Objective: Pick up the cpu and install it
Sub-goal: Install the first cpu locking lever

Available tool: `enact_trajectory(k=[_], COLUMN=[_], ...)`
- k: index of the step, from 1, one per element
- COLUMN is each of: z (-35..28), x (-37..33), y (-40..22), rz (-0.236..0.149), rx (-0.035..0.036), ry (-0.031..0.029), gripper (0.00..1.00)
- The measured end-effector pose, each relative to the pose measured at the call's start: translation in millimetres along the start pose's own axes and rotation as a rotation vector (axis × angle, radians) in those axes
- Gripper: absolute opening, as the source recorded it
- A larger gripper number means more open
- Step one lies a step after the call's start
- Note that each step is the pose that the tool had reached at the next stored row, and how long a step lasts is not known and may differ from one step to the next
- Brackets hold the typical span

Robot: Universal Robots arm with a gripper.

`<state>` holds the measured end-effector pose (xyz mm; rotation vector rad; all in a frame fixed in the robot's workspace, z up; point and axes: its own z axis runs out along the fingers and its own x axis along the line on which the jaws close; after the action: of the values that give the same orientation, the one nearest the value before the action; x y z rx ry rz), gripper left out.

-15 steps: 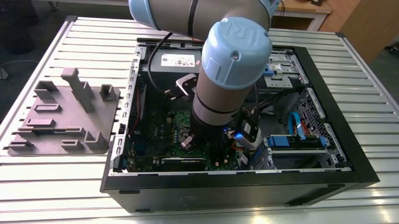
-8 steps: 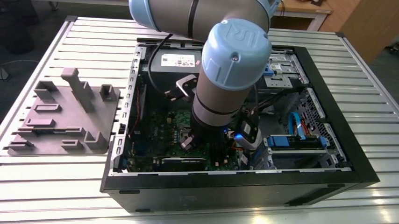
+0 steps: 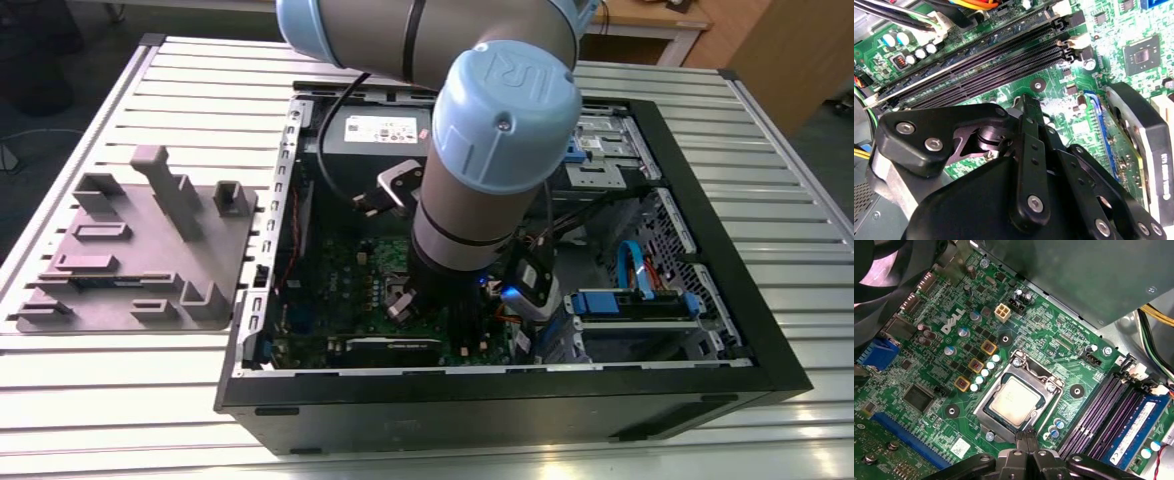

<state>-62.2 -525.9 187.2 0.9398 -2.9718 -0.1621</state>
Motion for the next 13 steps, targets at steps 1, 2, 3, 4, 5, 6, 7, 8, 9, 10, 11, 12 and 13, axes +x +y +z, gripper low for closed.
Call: enact_trajectory(k=[1, 2, 3, 4, 5, 6, 7, 8, 9, 10, 11, 12, 13], z=[-0.5, -0.7, -0.9, -1.0, -1.3, -1.3, -1.3, -1.4, -1.4, -1.4, -1.4, -1.4, -1.4], x=[-0.3, -0.6, -1.2, -2.1, -2.9, -3.6, -3.8, -3.8, -3.8, -3.7, -3.7, -3.7, -3.3], y=[-0.1, -0.3, -0.7, -1.4, -2.0, -2.5, -2.7, -2.7, -2.7, -2.8, -2.8, -2.8, -2.8], rz=[0.0, 0.0, 0.0, 0.0, 0.0, 0.0, 0.0, 0.0, 0.0, 0.0, 0.0, 0.0, 0.0], rx=[-0.0006, -0.001, -0.0013, -0.0014, -0.0013, -0.0013, -0.0011, -0.001, -0.0011, -0.0013, -0.0015, -0.0019, -0.0026], ry=[0.0001, 0.0003, 0.0005, 0.0008, 0.0012, 0.0013, 0.0011, 0.0012, 0.0012, 0.0011, 0.001, 0.0007, -0.0003], gripper=[0.1, 0.1, 0.1, 0.1, 0.1, 0.1, 0.1, 0.1, 0.1, 0.1, 0.1, 0.1, 0.1])
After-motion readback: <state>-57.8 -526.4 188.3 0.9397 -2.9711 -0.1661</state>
